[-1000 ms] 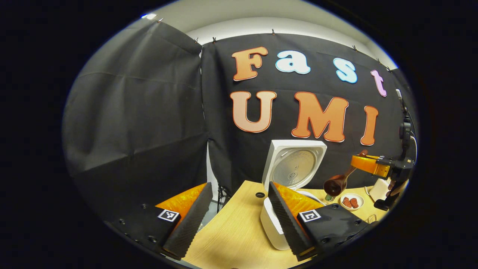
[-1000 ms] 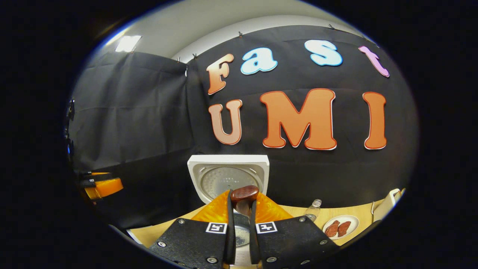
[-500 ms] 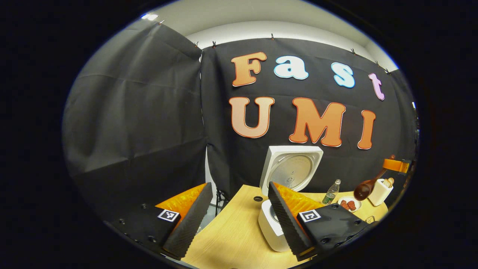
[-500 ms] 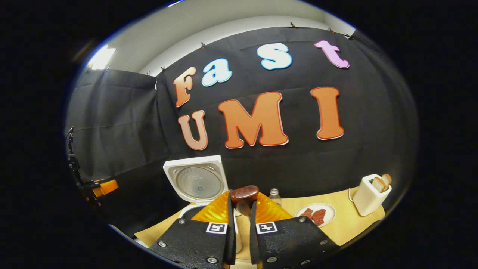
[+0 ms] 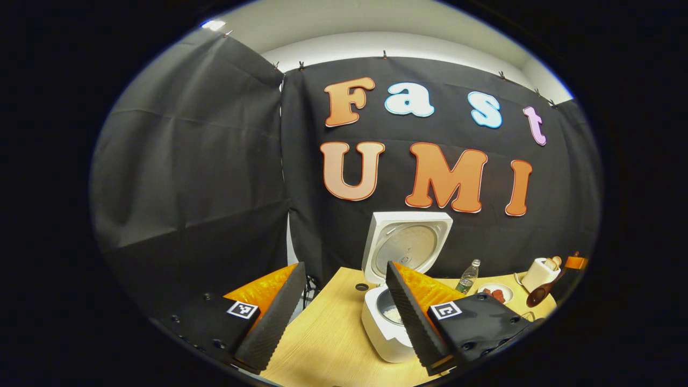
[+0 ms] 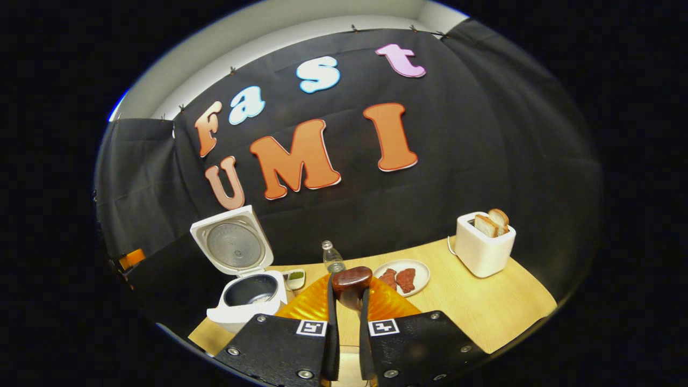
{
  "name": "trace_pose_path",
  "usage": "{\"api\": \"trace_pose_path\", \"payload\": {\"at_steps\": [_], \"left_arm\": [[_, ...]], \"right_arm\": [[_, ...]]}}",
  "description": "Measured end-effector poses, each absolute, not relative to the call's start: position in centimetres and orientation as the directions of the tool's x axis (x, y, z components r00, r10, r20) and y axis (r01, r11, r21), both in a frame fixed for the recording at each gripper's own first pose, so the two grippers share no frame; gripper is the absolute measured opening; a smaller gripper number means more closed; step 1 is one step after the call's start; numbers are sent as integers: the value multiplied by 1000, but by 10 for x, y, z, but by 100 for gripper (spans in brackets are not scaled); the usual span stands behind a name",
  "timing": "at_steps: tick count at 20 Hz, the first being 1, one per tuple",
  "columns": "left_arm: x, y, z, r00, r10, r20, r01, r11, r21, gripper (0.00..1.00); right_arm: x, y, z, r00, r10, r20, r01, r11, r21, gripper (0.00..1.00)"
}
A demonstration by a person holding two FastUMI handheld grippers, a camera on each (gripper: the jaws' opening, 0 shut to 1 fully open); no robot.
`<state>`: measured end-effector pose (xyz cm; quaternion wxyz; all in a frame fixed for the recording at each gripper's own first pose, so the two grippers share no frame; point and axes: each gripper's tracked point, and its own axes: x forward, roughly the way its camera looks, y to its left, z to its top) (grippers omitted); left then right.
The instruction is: Close the left gripper, press the button to open the rice cooker; take a wooden spoon from the chopstick holder with the right hand, scoop a spoonful of rice and pour it into the rice cooker, then put the wooden spoon back into the chopstick holder.
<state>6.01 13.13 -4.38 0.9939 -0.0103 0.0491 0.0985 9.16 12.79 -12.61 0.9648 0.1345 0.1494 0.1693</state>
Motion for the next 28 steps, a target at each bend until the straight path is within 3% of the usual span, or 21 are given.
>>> {"api": "trace_pose_path", "payload": {"at_steps": [11, 17, 22, 28], "left_arm": [[52, 134, -65, 963, 225, -146, -223, 974, 26, 100], [50, 128, -75, 960, 220, -170, -217, 975, 40, 100], [50, 125, -69, 961, 228, -158, -221, 974, 56, 100], [55, 111, -66, 970, 187, -154, -183, 982, 41, 100]], "right_arm": [[89, 78, -208, 892, 271, -362, -124, 916, 381, 14], [98, 65, -261, 857, 274, -436, -33, 874, 485, 14], [96, 51, -272, 861, 262, -437, 17, 842, 539, 20], [105, 28, -279, 859, 186, -476, 53, 894, 445, 31]]}}
